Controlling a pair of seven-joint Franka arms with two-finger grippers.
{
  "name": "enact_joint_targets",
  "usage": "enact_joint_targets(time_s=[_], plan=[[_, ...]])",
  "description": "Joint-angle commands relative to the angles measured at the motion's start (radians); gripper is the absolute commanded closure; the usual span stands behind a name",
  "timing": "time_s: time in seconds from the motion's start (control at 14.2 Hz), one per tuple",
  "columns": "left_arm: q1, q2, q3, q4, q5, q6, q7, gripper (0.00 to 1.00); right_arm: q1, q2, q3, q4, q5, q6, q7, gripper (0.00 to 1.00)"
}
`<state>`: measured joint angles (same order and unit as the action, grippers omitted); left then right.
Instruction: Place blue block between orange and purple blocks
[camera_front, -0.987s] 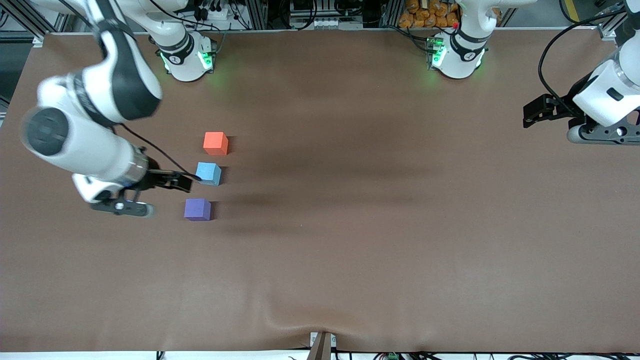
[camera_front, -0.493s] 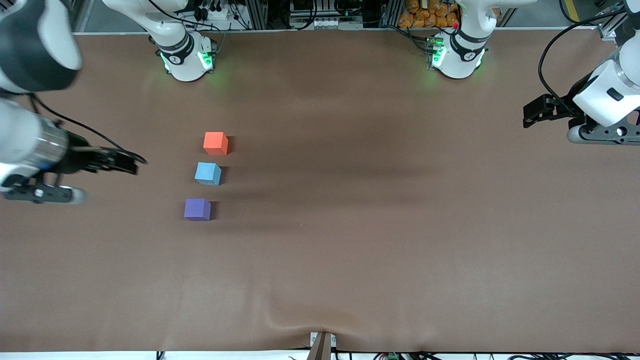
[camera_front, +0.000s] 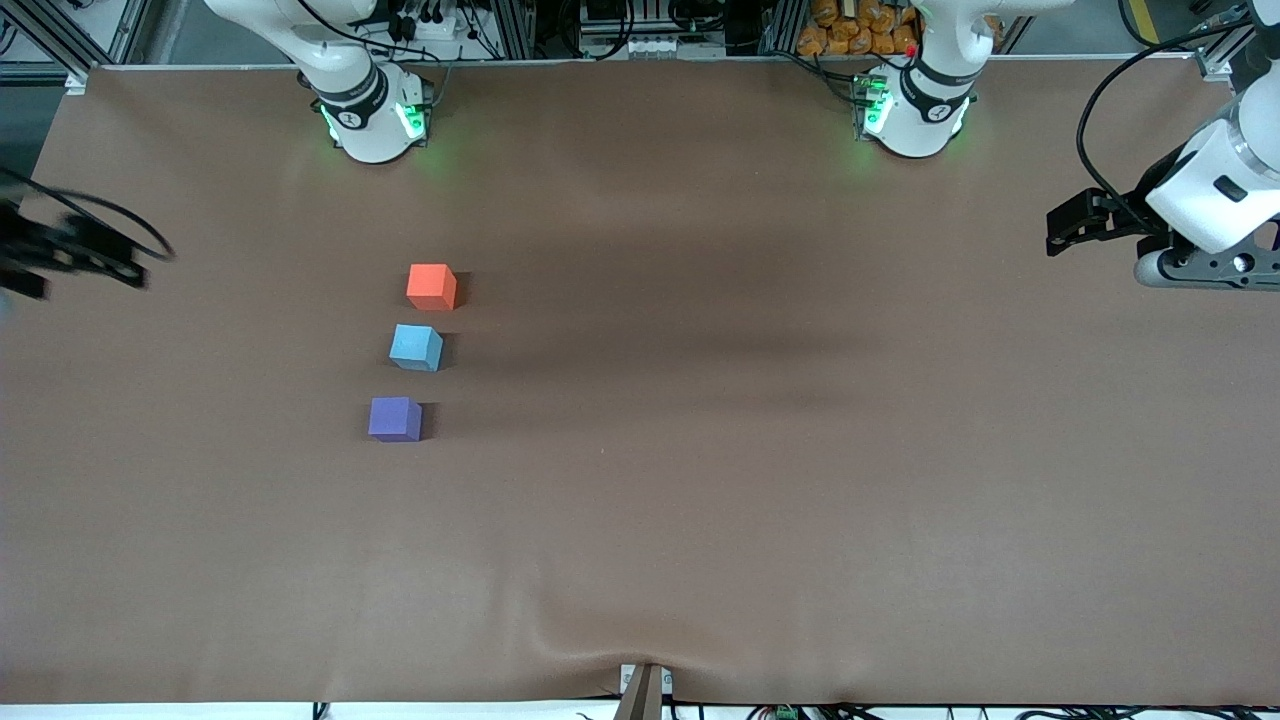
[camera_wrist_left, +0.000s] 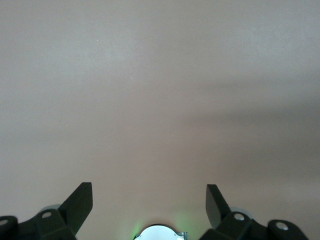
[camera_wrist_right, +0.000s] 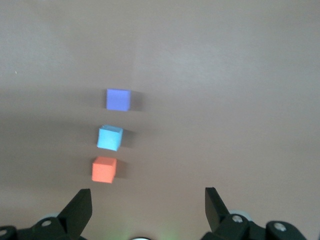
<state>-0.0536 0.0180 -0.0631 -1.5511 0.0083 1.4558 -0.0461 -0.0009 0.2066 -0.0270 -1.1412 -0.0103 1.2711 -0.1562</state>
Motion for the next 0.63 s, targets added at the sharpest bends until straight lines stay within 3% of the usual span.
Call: enact_joint_targets(time_s=[0.0, 0.14, 0.56], plan=[[0.003, 0.007, -0.003, 0.016, -0.005, 0.000, 0.000, 0.00, 0.044, -0.108, -0.064, -0.164, 0.016, 0.055, -0.031, 0.00], [0.003, 0.007, -0.003, 0.016, -0.005, -0.002, 0.002, 0.00, 0.039, -0.159, -0.065, -0.270, 0.016, 0.128, -0.028, 0.00], [0.003, 0.016, -0.003, 0.017, -0.002, 0.000, 0.002, 0.00, 0.033, -0.193, 0.001, -0.296, 0.016, 0.100, 0.156, 0.00]])
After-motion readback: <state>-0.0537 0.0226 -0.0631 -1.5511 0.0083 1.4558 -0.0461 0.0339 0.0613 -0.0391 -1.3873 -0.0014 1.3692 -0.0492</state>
